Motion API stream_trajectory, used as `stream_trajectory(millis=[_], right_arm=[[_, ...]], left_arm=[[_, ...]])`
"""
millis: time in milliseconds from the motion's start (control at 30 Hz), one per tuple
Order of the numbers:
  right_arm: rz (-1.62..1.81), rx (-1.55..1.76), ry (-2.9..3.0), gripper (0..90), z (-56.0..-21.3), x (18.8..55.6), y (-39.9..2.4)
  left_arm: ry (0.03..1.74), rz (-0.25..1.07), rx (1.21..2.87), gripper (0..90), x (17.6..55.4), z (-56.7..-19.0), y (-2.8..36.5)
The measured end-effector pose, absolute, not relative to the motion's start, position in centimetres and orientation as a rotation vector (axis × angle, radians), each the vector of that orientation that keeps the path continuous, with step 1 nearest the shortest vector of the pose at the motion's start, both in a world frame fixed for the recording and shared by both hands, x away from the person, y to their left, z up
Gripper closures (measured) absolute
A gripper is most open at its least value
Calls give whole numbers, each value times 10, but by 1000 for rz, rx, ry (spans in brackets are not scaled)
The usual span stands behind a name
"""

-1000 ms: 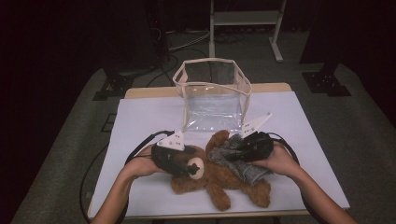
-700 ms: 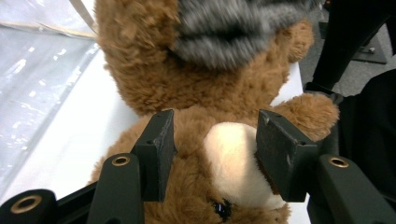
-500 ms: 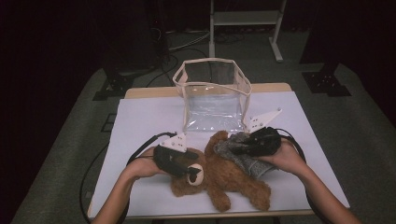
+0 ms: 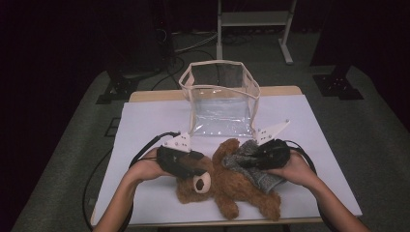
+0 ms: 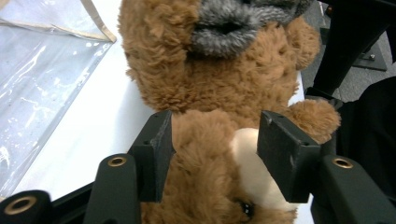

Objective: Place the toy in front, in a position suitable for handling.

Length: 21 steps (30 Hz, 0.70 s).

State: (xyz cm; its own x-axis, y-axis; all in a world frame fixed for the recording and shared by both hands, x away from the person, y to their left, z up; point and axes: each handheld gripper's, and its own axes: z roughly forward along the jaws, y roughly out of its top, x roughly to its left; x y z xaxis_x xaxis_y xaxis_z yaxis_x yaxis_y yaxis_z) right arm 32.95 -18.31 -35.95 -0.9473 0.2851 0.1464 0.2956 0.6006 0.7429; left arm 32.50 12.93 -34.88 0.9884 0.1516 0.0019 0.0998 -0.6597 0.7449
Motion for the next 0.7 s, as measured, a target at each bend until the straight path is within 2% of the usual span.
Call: stream_trajectory(millis=[300, 500, 700], right_arm=[[-1316, -482, -2841, 805, -349, 330, -181], [-1348, -493, -2858, 805, -337, 341, -163], [-1299, -506, -2852, 805, -350, 346, -163]], left_arm=[[188, 48, 2327, 473, 323, -361, 126], [176, 47, 2332, 479, 320, -363, 125], [178, 48, 2324, 482, 319, -365, 127]])
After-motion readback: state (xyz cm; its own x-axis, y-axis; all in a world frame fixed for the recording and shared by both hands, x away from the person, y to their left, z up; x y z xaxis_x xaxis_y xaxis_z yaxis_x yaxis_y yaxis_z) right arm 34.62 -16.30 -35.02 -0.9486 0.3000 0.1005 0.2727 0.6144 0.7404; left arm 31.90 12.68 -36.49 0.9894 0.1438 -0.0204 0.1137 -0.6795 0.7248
